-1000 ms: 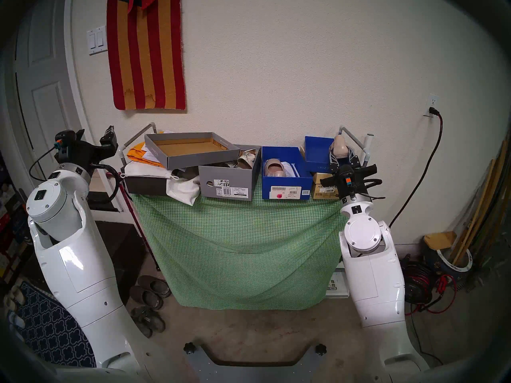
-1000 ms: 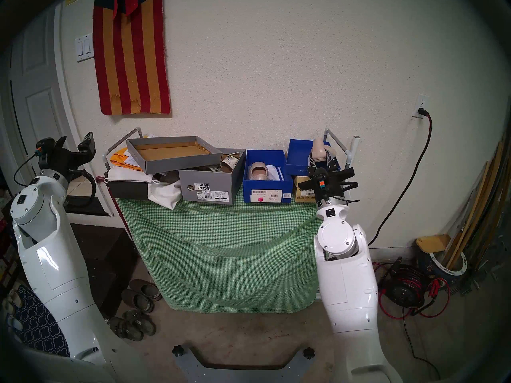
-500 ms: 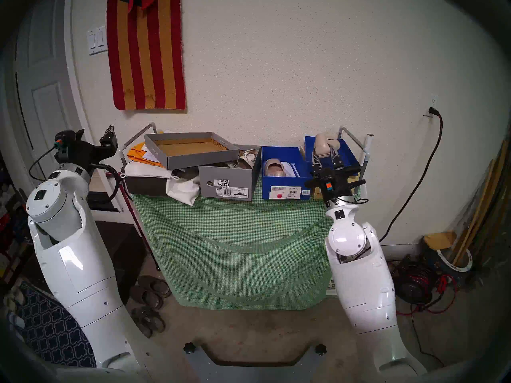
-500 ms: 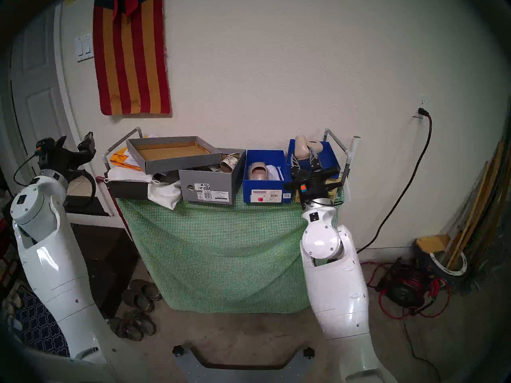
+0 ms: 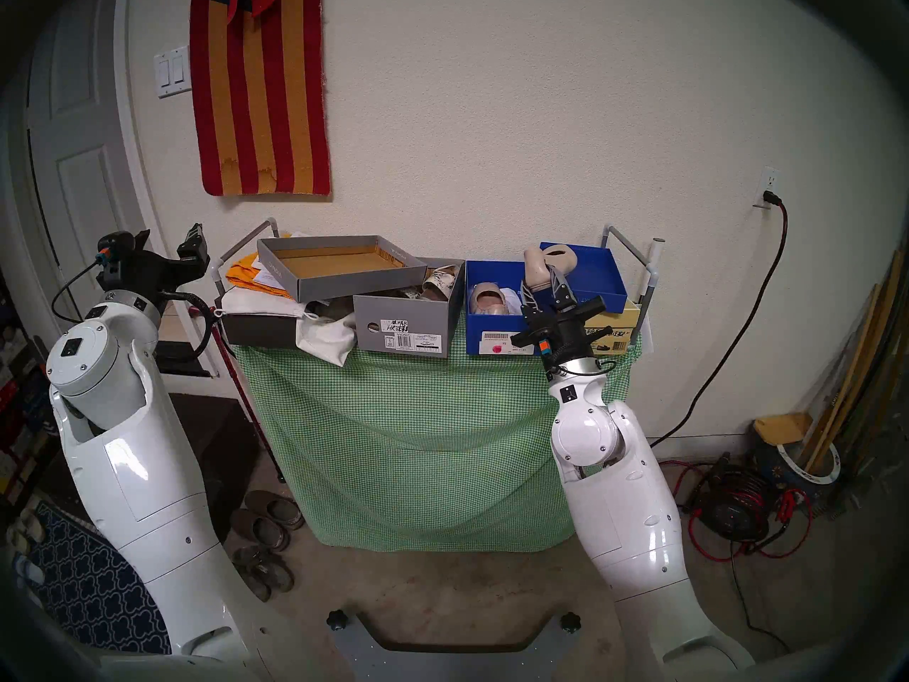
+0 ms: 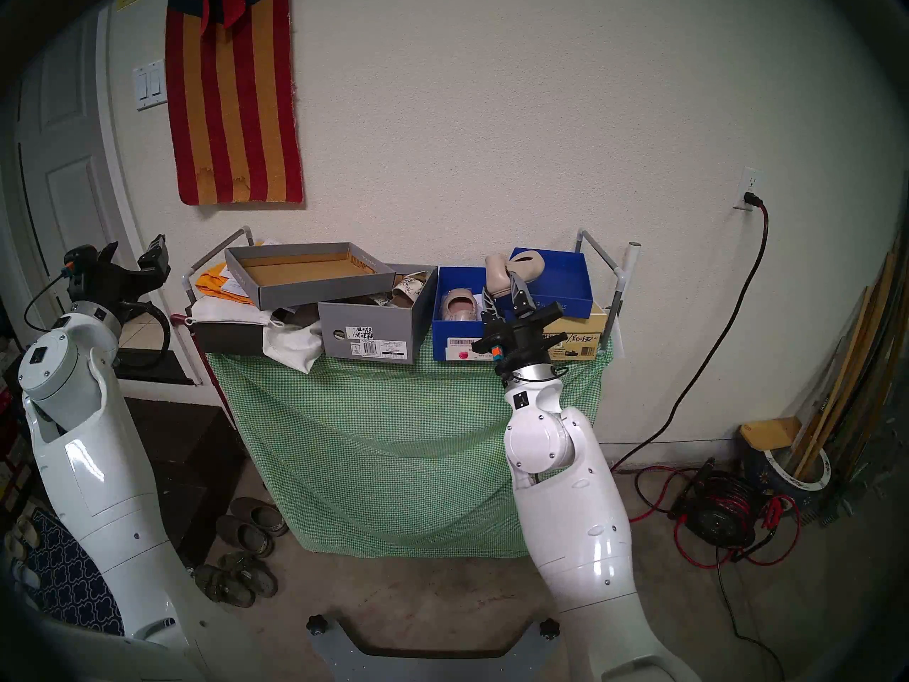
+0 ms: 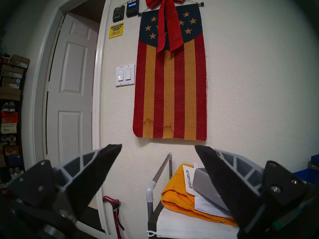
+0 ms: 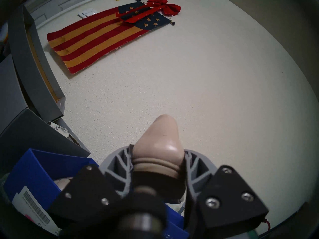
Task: Put shoes into shoe box
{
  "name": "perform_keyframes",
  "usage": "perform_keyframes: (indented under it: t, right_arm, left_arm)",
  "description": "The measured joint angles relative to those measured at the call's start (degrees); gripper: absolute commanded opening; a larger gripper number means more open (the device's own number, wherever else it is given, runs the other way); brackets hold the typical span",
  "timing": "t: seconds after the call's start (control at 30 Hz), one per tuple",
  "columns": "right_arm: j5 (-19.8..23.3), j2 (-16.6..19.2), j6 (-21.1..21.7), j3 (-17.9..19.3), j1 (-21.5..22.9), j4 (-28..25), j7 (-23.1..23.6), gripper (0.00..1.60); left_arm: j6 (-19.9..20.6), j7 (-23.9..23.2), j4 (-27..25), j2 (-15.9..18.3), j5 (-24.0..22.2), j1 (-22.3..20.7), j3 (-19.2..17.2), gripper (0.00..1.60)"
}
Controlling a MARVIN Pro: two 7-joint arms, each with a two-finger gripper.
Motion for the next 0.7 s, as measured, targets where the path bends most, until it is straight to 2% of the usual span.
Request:
perform_keyframes:
  t: [0.27, 0.43, 0.7]
  right_arm:
    - [-1.6, -1.2, 2.1, -1.1, 2.5, 0.5, 0.3, 0.0]
    - [-1.4, -1.9, 3.8, -1.9, 4.7, 5.2, 3.1, 0.0]
    - [-3.8, -2.5, 4.4, -3.5, 7.8, 11.4, 2.8, 0.0]
  left_arm:
    - [0.0, 0.0, 0.0, 0.0, 0.0, 0.0, 0.0, 1.6]
    - [0.0, 0.0, 0.0, 0.0, 0.0, 0.0, 0.0, 1.6]
    - [0.0, 0.0, 0.0, 0.0, 0.0, 0.0, 0.0, 1.6]
